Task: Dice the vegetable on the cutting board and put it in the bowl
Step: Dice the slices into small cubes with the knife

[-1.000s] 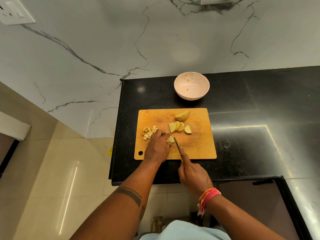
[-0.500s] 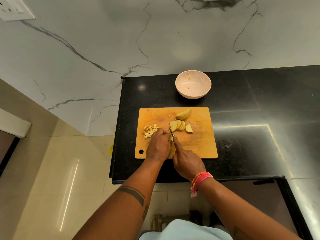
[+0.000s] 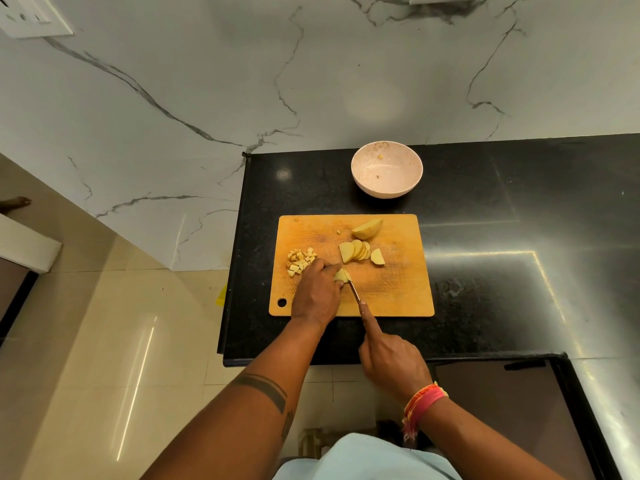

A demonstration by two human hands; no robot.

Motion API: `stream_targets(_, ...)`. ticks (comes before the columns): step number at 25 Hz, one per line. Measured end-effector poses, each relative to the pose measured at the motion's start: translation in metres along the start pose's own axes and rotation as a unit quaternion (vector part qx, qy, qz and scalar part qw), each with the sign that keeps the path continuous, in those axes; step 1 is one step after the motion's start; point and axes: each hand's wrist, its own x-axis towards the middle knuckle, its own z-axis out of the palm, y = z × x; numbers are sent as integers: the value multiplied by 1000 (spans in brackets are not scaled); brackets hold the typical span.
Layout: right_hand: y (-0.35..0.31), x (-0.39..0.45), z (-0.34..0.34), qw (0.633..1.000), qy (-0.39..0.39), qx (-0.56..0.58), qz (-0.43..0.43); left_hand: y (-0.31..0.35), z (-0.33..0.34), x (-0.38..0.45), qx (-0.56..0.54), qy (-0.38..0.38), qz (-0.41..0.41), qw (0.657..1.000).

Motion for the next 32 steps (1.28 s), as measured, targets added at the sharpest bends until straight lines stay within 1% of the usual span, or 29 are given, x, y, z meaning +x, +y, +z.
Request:
stream_targets(5,-9,17,-7,1000,21,22,-4,-4,2,-7,-2,13,4,1000)
stream_targets(12,-26,53,-9,1000,12,2,-5,1,-3,-3,-10,10,-8,1000)
stream_targets(15,-24,47,-4,1000,2,-18,-13,3,-3,-3,-6,17,-12,1000)
stream_targets(19,-13,18,2,999,-10,-28,-10,2,-2,-2,-5,15,-11,1000)
stream_targets(23,-3,-4,4,1000,-9,2,-7,0,-3,-4,-17,9,-19,1000)
stream_targets(26,-4,3,-1,1000,4,21,-9,-5,-2,-7,-35,10,-27,999)
stream_targets(29,-18,21,-7,1000,16,12,-16,-6,-2,-8,-38,10,-36,999)
stream_targets(32,-28,39,-10,1000,4,13,-16,-5,-4,-5,-41,11,-41,998)
